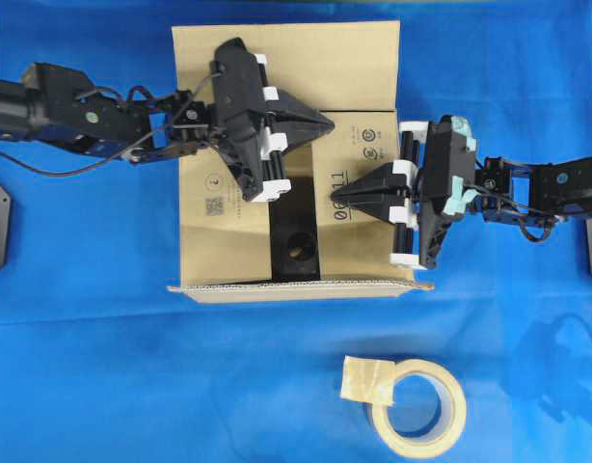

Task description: Close the cardboard box.

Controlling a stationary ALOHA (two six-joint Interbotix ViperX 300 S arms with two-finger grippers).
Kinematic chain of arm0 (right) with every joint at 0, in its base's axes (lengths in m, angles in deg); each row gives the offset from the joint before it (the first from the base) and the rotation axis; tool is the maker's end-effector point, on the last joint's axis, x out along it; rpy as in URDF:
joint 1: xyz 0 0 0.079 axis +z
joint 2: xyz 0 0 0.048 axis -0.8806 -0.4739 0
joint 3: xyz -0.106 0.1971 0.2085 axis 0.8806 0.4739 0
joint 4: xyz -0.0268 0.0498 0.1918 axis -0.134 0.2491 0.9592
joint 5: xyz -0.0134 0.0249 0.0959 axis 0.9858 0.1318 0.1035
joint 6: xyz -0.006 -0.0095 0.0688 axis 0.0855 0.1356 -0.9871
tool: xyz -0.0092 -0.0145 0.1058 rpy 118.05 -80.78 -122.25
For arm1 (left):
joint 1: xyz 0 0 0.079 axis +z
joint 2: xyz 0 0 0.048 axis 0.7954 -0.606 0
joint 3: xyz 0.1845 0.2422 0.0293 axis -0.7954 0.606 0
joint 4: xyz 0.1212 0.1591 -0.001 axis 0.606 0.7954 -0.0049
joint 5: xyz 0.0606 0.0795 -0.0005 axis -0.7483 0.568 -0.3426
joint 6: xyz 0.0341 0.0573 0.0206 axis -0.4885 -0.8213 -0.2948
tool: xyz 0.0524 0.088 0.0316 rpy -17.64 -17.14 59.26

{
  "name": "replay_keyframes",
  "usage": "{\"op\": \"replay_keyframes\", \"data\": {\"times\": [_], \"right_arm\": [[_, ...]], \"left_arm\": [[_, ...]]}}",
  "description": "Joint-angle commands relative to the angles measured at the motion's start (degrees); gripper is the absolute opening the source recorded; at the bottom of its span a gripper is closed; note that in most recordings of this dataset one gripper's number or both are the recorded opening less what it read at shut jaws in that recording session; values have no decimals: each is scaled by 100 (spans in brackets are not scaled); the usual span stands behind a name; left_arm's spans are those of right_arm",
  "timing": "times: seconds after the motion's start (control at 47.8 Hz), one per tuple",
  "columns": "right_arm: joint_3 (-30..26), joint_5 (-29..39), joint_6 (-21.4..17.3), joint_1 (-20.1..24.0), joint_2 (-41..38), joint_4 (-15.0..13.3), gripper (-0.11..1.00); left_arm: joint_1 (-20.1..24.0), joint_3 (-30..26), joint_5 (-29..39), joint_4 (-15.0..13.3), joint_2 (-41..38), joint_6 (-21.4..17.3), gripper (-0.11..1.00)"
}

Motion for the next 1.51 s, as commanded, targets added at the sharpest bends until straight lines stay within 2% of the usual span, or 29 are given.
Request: {"op": "replay_keyframes", "data": {"times": [0.0, 0.439, 0.711, 0.9, 1.151, 1.318, 1.486], "right_arm": [[-123, -62, -9, 18, 44, 9, 0], [-158, -35, 0, 70, 105, 0, 0], [-149, 448, 0, 237, 905, -9, 0], [-105, 738, 0, 712, 1661, -9, 0], [70, 677, 53, 1573, 2382, -26, 0], [105, 650, 53, 2101, 2276, -26, 0], [97, 668, 53, 2408, 1846, 0, 0]], "left_arm": [[44, -132, -35, 9, -26, 18, 0], [88, -105, -26, 0, -149, 53, 0], [88, -70, -26, 9, -141, 62, 0], [79, -53, -18, 9, -141, 70, 0], [53, -44, -9, 9, -141, 79, 0], [53, -44, -9, 9, -141, 79, 0], [44, -44, -18, 0, -141, 79, 0]]}}
